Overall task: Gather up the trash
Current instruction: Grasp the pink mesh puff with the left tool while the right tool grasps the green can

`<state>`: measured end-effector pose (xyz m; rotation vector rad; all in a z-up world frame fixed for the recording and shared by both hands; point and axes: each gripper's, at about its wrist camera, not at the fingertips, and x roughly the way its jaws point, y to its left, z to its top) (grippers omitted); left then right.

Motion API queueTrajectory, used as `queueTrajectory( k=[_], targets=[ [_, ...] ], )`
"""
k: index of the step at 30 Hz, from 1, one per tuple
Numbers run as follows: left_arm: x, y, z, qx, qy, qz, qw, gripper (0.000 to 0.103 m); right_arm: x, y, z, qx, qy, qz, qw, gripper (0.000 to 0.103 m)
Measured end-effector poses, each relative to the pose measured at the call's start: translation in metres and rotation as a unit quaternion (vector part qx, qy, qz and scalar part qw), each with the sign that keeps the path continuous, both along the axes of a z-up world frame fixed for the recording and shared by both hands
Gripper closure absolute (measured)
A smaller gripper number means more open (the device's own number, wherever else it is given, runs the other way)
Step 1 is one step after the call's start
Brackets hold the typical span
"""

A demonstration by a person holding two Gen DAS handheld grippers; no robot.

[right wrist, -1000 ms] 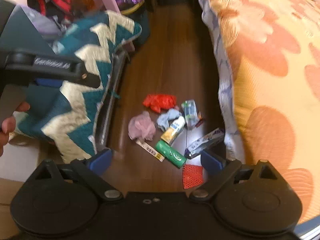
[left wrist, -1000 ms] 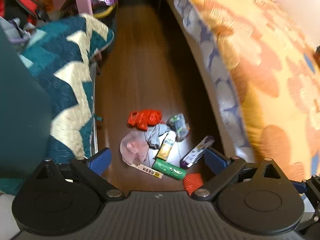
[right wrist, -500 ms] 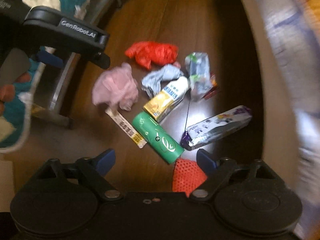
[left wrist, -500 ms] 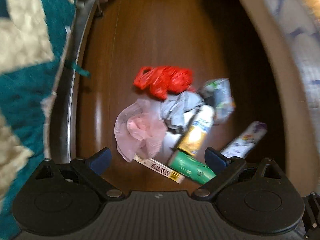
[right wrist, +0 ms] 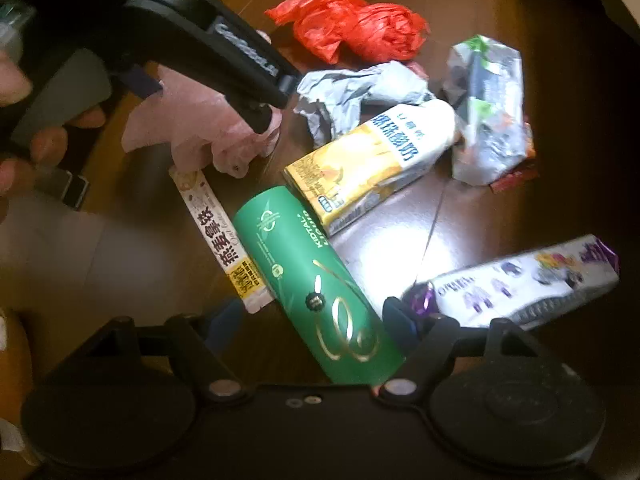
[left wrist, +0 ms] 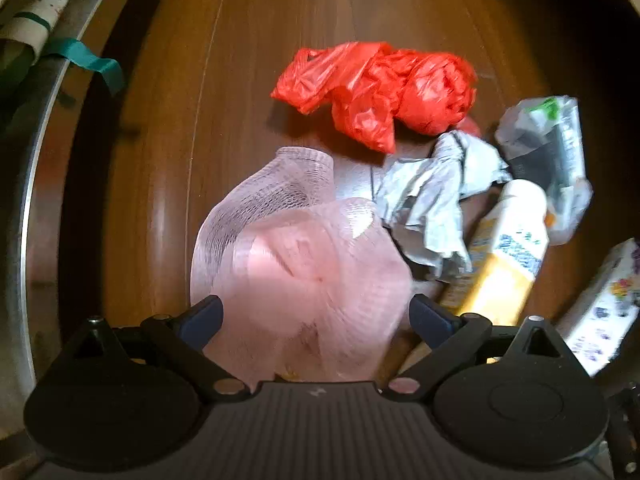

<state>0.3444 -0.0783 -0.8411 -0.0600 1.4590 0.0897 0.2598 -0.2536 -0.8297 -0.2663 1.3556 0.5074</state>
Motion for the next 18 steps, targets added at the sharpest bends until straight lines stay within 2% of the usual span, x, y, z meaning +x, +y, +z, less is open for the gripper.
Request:
queueTrajectory(
  k=[5,7,10,12,17,18],
  targets=[
    [0.003,0.002,-0.018,-0.009,-0.004,0.001,1.0,0.004,-0.001,0.007,-0.02,-0.009,-0.01,0.033,0.999,0.027],
    [0.004,-0.001,-0.022,-0.006,-0.008,-0.006,0.9999,0.005,0.0,0.009,-0.025,-0.016,-0.016,0.042,0.999,0.031],
    [0.005,-0.003,-0.029,-0.009,-0.002,-0.009,0.9999,0.019,0.002,0.012,-0.031,-0.015,-0.017,0.042,0.999,0.035],
    [0.005,-0.003,-0.03,-0.008,-0.002,-0.01,0.9999,0.025,0.002,0.016,-0.033,-0.024,-0.021,0.051,0.998,0.04],
    [0.005,-0.003,-0.026,-0.013,-0.013,-0.011,0.9998,0.055,-0.002,0.02,-0.031,-0.024,-0.024,0.05,0.998,0.045],
    [0.004,-0.004,-0.023,-0.013,-0.018,-0.014,0.9997,0.058,-0.004,0.02,-0.028,-0.023,-0.025,0.047,0.998,0.046]
  ],
)
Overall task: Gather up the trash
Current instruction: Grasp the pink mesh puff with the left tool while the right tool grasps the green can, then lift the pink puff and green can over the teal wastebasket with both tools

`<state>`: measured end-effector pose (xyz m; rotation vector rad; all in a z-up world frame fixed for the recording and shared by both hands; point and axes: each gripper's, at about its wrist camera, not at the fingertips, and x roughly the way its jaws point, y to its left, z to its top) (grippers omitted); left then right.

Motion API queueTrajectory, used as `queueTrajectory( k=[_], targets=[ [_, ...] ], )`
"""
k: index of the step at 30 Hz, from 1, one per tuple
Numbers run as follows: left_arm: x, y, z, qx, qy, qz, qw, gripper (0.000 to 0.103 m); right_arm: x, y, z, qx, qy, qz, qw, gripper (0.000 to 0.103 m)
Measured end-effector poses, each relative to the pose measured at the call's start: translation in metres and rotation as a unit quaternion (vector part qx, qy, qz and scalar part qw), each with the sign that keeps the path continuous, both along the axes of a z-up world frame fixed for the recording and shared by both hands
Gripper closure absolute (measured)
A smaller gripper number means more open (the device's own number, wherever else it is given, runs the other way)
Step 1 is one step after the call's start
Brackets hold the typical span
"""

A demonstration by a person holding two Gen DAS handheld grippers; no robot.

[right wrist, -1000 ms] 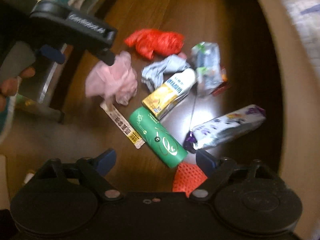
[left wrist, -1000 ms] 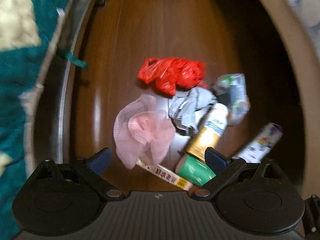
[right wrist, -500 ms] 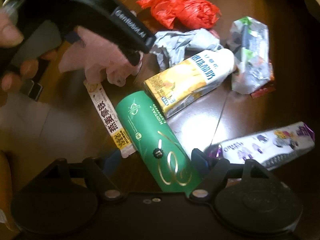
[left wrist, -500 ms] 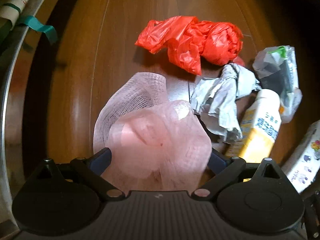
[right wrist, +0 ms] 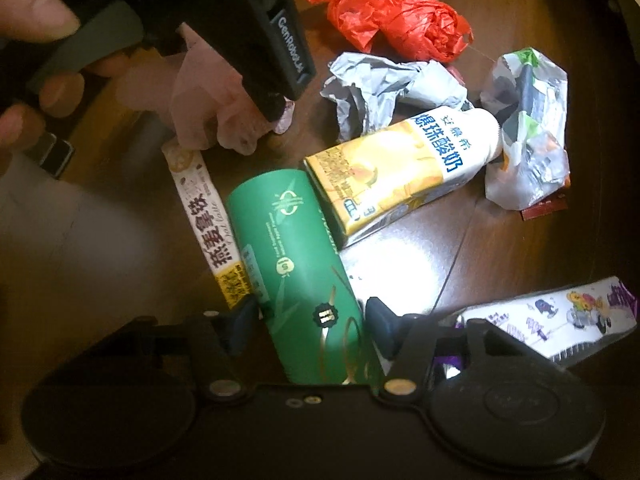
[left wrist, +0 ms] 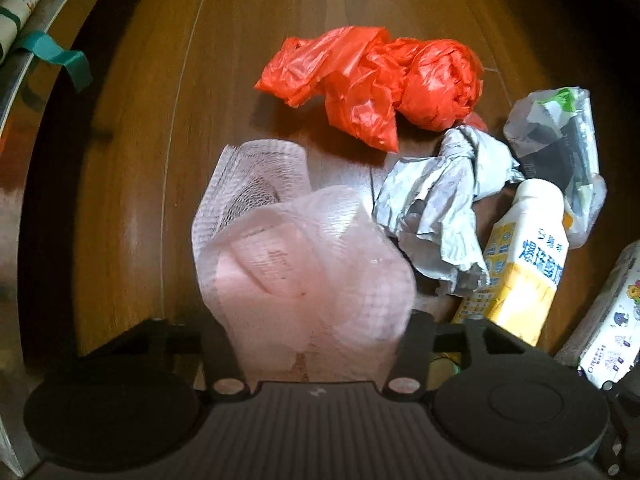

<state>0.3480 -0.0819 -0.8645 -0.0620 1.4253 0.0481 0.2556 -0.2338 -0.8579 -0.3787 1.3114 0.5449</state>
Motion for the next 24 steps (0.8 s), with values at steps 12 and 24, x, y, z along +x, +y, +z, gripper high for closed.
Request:
queueTrajectory(
  k=[12,24],
  targets=[
    [-0.038,-0.006,0.092,0.004,-0.004,-0.01,0.9999,0.07,-0.021,-0.02,0.1,0.036,0.033,-0.1,0.994,0.051],
    [-0.073,0.014,0.294,-0.023,-0.027,-0.018,0.9992,0.07,-0.037,-0.043,0.304,0.059,0.015,-0.143,0.988,0.053]
  ],
)
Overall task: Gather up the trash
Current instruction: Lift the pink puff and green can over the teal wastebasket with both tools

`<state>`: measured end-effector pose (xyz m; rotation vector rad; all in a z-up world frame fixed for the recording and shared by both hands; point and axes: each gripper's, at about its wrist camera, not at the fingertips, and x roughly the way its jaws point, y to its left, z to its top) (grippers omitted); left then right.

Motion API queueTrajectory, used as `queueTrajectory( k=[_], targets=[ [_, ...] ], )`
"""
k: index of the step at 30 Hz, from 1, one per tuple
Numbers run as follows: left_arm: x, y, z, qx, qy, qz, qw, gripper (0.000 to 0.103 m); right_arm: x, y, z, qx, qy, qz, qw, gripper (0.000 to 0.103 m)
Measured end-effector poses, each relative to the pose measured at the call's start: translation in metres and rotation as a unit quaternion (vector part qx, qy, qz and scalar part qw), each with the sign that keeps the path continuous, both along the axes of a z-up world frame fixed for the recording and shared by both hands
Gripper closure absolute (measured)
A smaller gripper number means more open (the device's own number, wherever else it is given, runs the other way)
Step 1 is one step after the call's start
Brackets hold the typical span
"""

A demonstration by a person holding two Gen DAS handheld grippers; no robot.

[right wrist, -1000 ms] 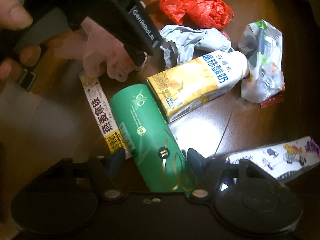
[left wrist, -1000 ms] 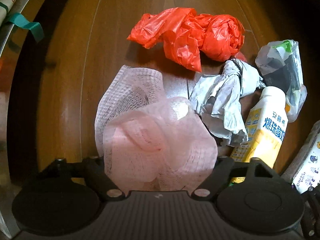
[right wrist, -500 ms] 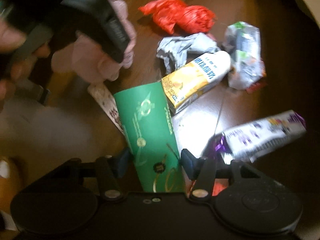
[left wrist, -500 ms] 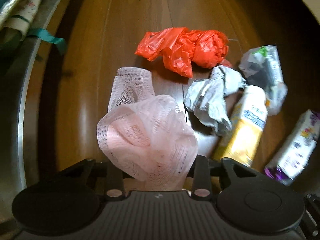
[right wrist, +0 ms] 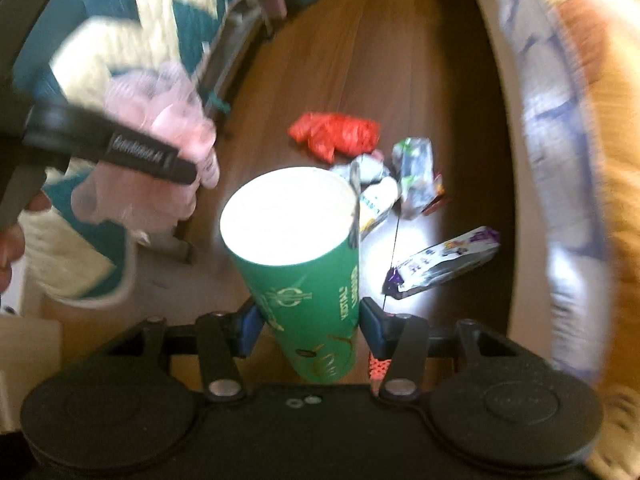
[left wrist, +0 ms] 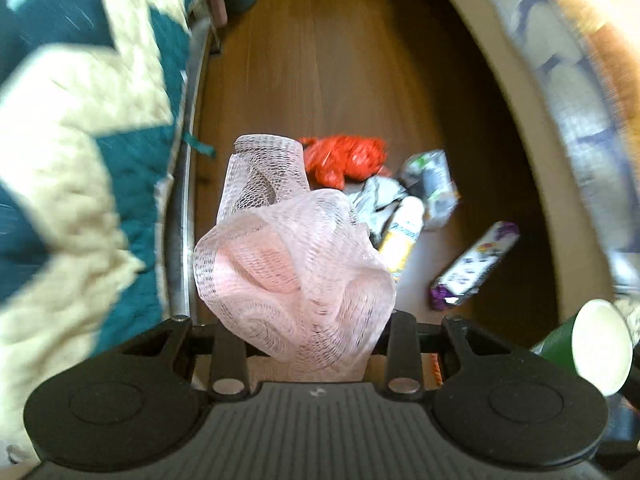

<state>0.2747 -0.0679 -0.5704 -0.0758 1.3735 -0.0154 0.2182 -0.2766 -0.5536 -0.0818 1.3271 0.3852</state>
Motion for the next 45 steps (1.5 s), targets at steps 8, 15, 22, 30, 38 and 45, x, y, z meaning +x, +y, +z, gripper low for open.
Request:
queueTrajectory(
  k=[8,15,22,30,38,45],
  targets=[
    [-0.017,0.014,0.151,-0.03,-0.036,-0.029,0.9985,0.07,-0.008,0.008,0.152,0.018,-0.029,0.001,0.999,0.053],
    [-0.034,0.03,0.262,-0.035,-0.055,-0.043,0.9969,0.07,-0.009,0.034,0.264,0.033,-0.056,0.029,0.997,0.053],
    [-0.052,0.059,0.348,-0.048,-0.07,-0.036,0.9958,0.07,-0.01,0.066,0.348,0.037,-0.059,0.063,0.996,0.053],
    [-0.062,0.112,0.413,-0.057,-0.086,-0.011,0.9946,0.07,-0.001,0.119,0.405,0.052,-0.054,0.089,0.993,0.053],
    [-0.066,0.177,0.464,-0.044,-0.125,0.035,0.9905,0.07,0.021,0.188,0.445,0.064,-0.075,0.126,0.987,0.053],
    [-0.053,0.238,0.475,-0.027,-0.144,0.074,0.9864,0.07,0.048,0.245,0.451,0.075,-0.069,0.132,0.986,0.053]
  ],
)
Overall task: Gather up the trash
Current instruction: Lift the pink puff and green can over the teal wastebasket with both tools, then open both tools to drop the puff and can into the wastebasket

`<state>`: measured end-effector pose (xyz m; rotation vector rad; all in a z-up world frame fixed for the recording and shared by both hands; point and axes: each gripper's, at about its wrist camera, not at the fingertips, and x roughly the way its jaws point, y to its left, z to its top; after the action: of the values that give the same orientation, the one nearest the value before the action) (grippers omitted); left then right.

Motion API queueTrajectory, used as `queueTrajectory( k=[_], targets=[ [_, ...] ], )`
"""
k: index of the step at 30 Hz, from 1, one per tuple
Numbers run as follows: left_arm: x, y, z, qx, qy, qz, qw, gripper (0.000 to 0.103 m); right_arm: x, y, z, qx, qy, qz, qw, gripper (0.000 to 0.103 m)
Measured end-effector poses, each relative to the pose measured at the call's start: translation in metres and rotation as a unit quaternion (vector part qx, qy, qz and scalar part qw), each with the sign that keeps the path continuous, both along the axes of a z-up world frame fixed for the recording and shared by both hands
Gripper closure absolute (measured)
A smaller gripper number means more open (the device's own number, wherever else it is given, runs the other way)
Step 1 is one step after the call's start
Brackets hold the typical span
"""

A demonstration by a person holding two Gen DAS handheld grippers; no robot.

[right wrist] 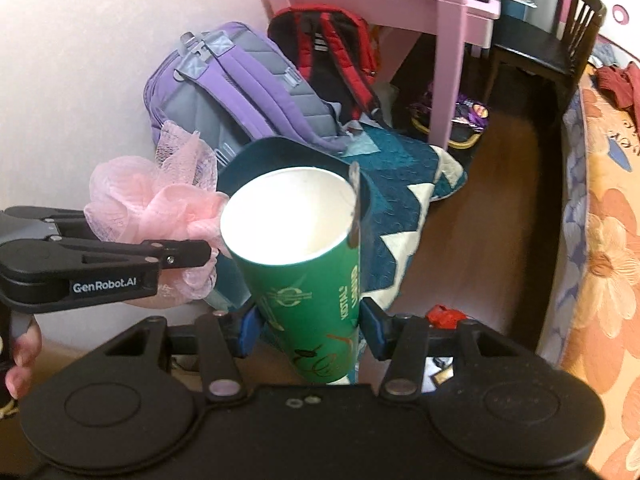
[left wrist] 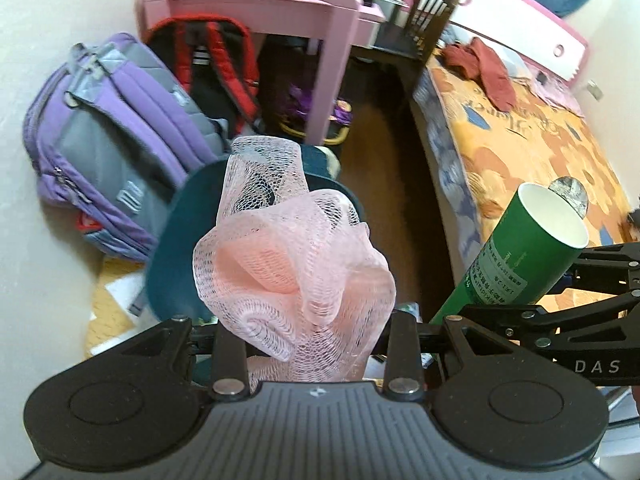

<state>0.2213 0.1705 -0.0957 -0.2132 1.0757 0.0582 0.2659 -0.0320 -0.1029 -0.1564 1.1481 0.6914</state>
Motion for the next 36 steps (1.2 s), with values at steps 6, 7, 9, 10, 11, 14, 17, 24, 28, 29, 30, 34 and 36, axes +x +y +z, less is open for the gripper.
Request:
queueTrajectory(
  k=[6,7,9,10,11,14,17,24,28,29,30,34,36],
  targets=[
    [0.017,0.045,-0.015,0.013,0.019,0.008,0.9997,0.07,0.015,0.047,-0.013,-0.006,0.009,0.006,1.0,0.053],
    [0.019,0.049,-0.018,0.014,0.024,0.007,0.9996,0.07,0.018,0.054,-0.017,-0.009,0.013,0.006,1.0,0.053],
    [0.026,0.058,-0.026,0.015,0.035,-0.002,0.9993,0.07,0.024,0.068,-0.029,-0.015,0.024,0.004,1.0,0.053],
    [0.029,0.062,-0.03,0.014,0.039,-0.006,0.9991,0.07,0.027,0.075,-0.033,-0.02,0.028,0.003,0.999,0.053],
    [0.033,0.067,-0.035,0.014,0.044,-0.008,0.9989,0.07,0.029,0.08,-0.039,-0.023,0.032,0.002,0.999,0.053],
    [0.041,0.076,-0.048,0.014,0.058,-0.014,0.9981,0.07,0.033,0.095,-0.055,-0.032,0.039,0.002,0.999,0.053],
    [0.05,0.081,-0.061,0.009,0.067,-0.031,0.9973,0.07,0.037,0.106,-0.07,-0.04,0.048,0.005,0.998,0.053],
    [0.066,0.082,-0.091,0.017,0.102,-0.054,0.9932,0.069,0.042,0.124,-0.101,-0.079,0.049,0.021,0.995,0.053],
    [0.073,0.078,-0.107,0.027,0.119,-0.072,0.9899,0.069,0.041,0.131,-0.114,-0.094,0.053,0.027,0.994,0.053],
    [0.074,0.079,-0.11,0.027,0.123,-0.073,0.9893,0.069,0.04,0.133,-0.117,-0.099,0.054,0.029,0.993,0.053],
    [0.076,0.079,-0.115,0.026,0.129,-0.075,0.9884,0.069,0.04,0.134,-0.12,-0.103,0.054,0.029,0.993,0.053],
    [0.08,0.076,-0.129,0.026,0.148,-0.084,0.9851,0.068,0.037,0.14,-0.128,-0.117,0.054,0.035,0.991,0.053],
    [0.081,0.075,-0.135,0.027,0.156,-0.089,0.9835,0.068,0.036,0.143,-0.131,-0.123,0.052,0.038,0.99,0.053]
  ],
)
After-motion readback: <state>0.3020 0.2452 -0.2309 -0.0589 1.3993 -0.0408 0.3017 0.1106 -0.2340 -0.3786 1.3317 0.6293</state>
